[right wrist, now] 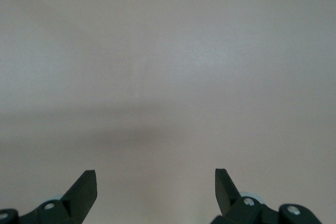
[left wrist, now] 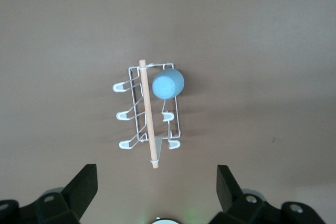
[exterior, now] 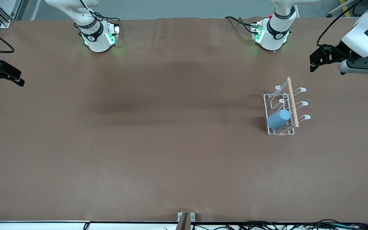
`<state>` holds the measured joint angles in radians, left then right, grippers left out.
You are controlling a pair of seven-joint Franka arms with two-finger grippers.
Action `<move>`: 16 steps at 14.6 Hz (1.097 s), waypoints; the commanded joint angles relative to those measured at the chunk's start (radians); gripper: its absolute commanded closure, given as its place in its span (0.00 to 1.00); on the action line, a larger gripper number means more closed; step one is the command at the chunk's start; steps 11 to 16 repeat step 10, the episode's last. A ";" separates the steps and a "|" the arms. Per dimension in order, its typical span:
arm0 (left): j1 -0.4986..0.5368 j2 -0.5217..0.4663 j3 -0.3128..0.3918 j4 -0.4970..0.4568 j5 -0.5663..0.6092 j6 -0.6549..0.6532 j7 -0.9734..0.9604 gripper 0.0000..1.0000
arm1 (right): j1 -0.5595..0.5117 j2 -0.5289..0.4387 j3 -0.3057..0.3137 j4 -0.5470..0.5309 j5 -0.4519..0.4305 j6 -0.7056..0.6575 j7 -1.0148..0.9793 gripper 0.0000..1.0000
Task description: Hang cup on cup holder
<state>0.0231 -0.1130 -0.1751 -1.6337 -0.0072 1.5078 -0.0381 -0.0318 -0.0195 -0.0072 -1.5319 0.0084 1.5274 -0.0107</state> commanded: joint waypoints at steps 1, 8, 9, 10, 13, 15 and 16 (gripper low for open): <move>0.026 -0.059 0.012 -0.069 -0.016 0.023 -0.006 0.00 | -0.011 -0.011 0.010 -0.013 -0.008 -0.001 -0.011 0.00; 0.035 0.021 0.011 0.052 -0.013 -0.017 -0.019 0.00 | -0.013 -0.011 0.010 -0.013 -0.008 -0.003 -0.011 0.00; 0.035 0.021 0.011 0.055 -0.011 -0.020 -0.019 0.00 | -0.013 -0.011 0.010 -0.013 -0.008 -0.003 -0.011 0.00; 0.035 0.021 0.011 0.055 -0.010 -0.020 -0.019 0.00 | -0.013 -0.011 0.010 -0.013 -0.008 -0.003 -0.011 0.00; 0.035 0.021 0.011 0.055 -0.010 -0.020 -0.019 0.00 | -0.013 -0.011 0.010 -0.013 -0.008 -0.003 -0.011 0.00; 0.035 0.021 0.011 0.055 -0.010 -0.020 -0.019 0.00 | -0.013 -0.011 0.010 -0.013 -0.008 -0.003 -0.011 0.00; 0.035 0.021 0.011 0.055 -0.010 -0.020 -0.019 0.00 | -0.013 -0.011 0.010 -0.013 -0.008 -0.003 -0.011 0.00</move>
